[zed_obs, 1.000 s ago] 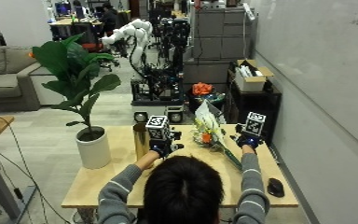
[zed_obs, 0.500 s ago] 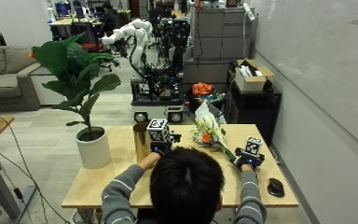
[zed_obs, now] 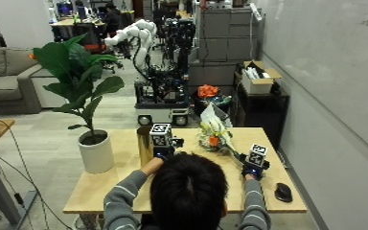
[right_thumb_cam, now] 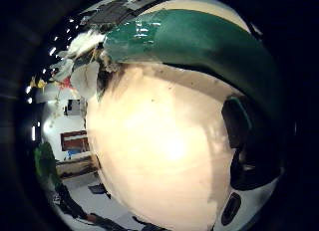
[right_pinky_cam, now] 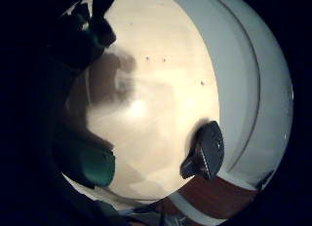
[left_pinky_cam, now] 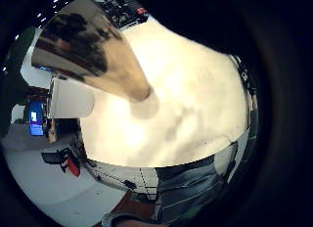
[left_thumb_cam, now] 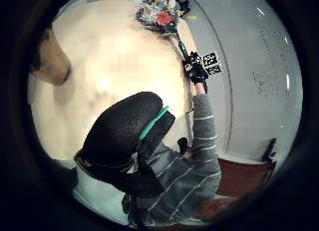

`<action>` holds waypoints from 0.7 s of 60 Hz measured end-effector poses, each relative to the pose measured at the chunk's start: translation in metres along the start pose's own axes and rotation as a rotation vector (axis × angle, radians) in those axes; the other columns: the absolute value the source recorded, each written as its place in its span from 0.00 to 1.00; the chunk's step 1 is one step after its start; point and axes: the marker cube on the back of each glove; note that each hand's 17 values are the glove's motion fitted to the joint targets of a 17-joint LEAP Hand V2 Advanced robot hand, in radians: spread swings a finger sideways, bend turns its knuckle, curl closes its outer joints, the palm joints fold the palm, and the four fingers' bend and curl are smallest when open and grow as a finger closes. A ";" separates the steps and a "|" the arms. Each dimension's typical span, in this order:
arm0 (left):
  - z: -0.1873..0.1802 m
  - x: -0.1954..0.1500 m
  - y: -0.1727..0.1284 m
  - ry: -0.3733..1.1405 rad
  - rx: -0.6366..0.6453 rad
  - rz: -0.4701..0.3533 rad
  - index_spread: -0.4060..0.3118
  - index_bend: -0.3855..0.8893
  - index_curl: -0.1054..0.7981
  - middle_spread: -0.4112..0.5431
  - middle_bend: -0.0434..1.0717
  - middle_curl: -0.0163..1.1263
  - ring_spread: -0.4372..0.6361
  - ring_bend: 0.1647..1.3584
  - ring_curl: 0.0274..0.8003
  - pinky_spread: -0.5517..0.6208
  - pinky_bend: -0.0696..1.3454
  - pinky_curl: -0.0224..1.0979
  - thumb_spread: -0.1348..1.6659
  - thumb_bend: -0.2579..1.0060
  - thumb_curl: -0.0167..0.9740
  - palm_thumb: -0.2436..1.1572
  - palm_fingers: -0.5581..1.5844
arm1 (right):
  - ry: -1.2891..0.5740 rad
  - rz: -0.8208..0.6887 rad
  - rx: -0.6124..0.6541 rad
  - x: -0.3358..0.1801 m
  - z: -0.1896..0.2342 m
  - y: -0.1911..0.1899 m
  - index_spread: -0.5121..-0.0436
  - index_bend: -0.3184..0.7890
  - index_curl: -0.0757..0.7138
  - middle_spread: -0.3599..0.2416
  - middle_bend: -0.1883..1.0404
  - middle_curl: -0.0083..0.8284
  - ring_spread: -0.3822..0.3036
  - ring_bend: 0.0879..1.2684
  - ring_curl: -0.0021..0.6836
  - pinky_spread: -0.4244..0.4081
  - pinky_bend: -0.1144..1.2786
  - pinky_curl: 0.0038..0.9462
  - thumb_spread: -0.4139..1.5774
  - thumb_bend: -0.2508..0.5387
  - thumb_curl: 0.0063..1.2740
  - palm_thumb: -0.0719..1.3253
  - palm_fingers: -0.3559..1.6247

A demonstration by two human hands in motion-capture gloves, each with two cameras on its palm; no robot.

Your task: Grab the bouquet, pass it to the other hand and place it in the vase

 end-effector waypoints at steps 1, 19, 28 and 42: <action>0.002 -0.004 -0.004 -0.029 0.016 -0.026 0.66 0.39 0.33 0.67 0.27 0.36 0.66 0.42 0.35 0.79 0.37 0.33 0.62 0.18 0.32 0.26 0.35 | -0.022 0.003 0.002 -0.003 -0.002 0.001 0.72 0.82 0.60 0.56 0.30 0.43 0.57 0.23 0.41 0.79 0.34 0.28 0.83 0.56 0.27 0.66 0.56; -0.003 -0.005 0.004 0.040 -0.121 -0.100 0.66 0.39 0.33 0.67 0.27 0.36 0.67 0.41 0.35 0.79 0.38 0.33 0.62 0.18 0.32 0.26 0.35 | -0.065 0.049 0.091 -0.019 -0.036 0.005 0.68 0.51 0.60 0.37 0.68 0.67 0.31 0.65 0.74 0.26 0.55 0.46 0.79 0.44 0.25 0.68 0.95; -0.023 0.006 0.006 0.204 -0.145 0.011 0.66 0.39 0.34 0.68 0.27 0.36 0.67 0.41 0.35 0.80 0.38 0.33 0.62 0.18 0.32 0.26 0.34 | -0.184 0.151 0.272 -0.007 -0.060 -0.016 0.66 0.73 0.74 0.35 0.80 0.76 0.29 0.73 0.83 0.25 0.60 0.52 0.75 0.35 0.24 0.66 0.93; -0.067 0.008 -0.013 0.602 -0.137 0.017 0.66 0.39 0.34 0.68 0.27 0.36 0.69 0.40 0.34 0.80 0.38 0.33 0.61 0.18 0.32 0.26 0.34 | -0.701 0.108 0.247 -0.027 -0.125 0.006 0.68 0.87 0.85 0.36 0.88 0.81 0.30 0.80 0.89 0.26 0.66 0.57 0.73 0.41 0.33 0.81 0.89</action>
